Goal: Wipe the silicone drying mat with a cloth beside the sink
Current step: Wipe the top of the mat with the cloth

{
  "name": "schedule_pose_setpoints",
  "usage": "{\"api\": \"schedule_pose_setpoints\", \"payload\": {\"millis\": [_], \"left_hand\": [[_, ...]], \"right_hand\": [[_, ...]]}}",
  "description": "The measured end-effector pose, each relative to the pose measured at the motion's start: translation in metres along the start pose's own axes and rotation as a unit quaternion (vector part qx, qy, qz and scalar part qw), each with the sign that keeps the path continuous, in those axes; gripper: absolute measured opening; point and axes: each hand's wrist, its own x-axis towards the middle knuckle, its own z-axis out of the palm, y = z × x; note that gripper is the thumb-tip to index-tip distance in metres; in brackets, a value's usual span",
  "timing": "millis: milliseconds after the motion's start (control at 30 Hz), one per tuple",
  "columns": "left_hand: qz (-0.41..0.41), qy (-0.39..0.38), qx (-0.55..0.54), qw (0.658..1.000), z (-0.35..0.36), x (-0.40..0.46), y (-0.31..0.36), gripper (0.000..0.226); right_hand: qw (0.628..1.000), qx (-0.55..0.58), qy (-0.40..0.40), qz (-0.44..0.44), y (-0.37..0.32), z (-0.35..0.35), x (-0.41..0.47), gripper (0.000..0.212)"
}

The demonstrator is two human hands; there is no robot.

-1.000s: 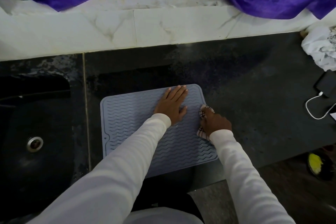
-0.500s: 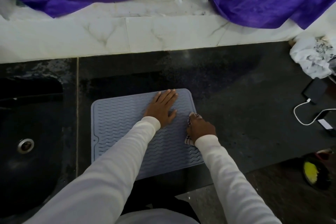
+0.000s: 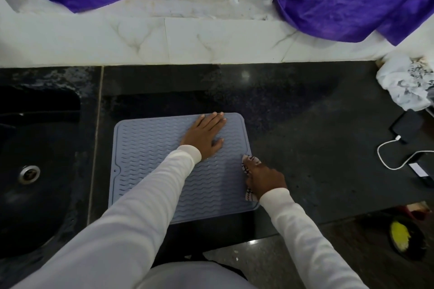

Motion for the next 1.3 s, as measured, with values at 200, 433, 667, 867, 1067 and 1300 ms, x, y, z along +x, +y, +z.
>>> {"api": "schedule_pose_setpoints", "payload": {"millis": [200,433,667,867,1067,1300], "left_hand": [[0.002,0.002,0.004,1.0,-0.002,0.0,0.001,0.069],[0.005,-0.004,-0.001,1.0,-0.004,0.0,0.0,0.07],[0.005,-0.003,0.0,1.0,-0.003,-0.001,0.001,0.069],[0.002,-0.001,0.009,1.0,-0.002,0.0,0.0,0.069],[0.003,-0.002,0.008,1.0,-0.003,-0.001,0.0,0.069],[0.001,-0.003,0.01,1.0,-0.003,0.0,0.001,0.069]], "right_hand": [[1.0,0.015,-0.002,0.013,0.01,0.009,-0.015,0.053],[0.999,0.02,-0.002,0.03,0.011,0.02,-0.03,0.053],[0.998,0.023,-0.034,0.047,0.015,0.033,-0.055,0.056],[0.998,0.021,-0.044,0.044,0.019,0.041,-0.076,0.062],[0.996,0.023,-0.066,0.056,0.018,0.052,-0.088,0.065],[0.996,0.038,-0.049,0.057,0.001,0.067,-0.096,0.067]]}}
